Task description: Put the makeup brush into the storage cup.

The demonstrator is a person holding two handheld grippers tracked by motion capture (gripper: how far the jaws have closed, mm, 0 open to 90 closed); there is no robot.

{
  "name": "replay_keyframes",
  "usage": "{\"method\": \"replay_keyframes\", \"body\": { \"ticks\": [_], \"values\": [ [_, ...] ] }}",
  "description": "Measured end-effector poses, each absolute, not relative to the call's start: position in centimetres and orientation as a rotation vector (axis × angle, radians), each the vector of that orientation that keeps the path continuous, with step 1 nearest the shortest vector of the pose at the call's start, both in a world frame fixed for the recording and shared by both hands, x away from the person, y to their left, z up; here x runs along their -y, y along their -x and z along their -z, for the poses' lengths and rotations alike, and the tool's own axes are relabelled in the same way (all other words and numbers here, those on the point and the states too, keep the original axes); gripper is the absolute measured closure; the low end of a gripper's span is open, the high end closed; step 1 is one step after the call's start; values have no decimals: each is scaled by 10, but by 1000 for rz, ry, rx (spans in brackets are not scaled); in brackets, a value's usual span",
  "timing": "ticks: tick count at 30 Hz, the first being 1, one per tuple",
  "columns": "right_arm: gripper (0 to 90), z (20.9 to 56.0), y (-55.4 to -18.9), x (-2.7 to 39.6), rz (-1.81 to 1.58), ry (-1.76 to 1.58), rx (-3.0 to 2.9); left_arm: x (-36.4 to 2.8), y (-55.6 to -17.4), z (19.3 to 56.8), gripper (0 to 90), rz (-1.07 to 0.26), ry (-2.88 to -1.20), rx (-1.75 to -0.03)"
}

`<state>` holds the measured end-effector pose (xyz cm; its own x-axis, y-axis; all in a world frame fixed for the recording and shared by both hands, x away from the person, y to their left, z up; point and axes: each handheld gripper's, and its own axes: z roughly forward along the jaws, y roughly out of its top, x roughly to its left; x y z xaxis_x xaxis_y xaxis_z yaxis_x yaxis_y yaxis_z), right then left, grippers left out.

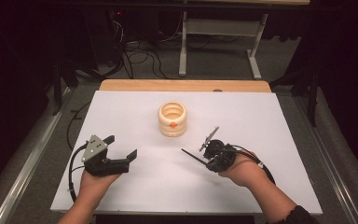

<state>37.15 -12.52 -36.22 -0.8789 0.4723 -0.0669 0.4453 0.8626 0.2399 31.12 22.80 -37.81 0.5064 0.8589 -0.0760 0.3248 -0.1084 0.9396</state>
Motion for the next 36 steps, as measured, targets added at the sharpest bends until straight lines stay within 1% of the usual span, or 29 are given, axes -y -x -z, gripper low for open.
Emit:
{"method": "replay_keyframes", "body": {
  "ticks": [6,12,16,22,25,27,31,36],
  "values": [
    [856,360,-372,124,-327,-717,-2912,-222,-330,369,47,-659,-1664,-1036],
    [856,358,-372,122,-329,-704,-2913,-211,-342,373,59,-682,-1656,-1019],
    [856,357,-373,122,-352,-703,-2910,-202,-341,381,64,-687,-1660,-993],
    [856,357,-373,123,-348,-710,-2906,-189,-340,396,65,-688,-1709,-957],
    [856,357,-373,123,-356,-707,-2906,-187,-339,404,76,-719,-1724,-948],
    [856,357,-372,122,-356,-707,-2906,-187,-340,409,77,-709,-1729,-954],
    [856,360,-371,121,-351,-702,-2912,-183,-339,418,78,-733,-1783,-941],
    [856,363,-370,120,-344,-703,-2916,-179,-336,422,70,-718,-1807,-923]
  ]
}}
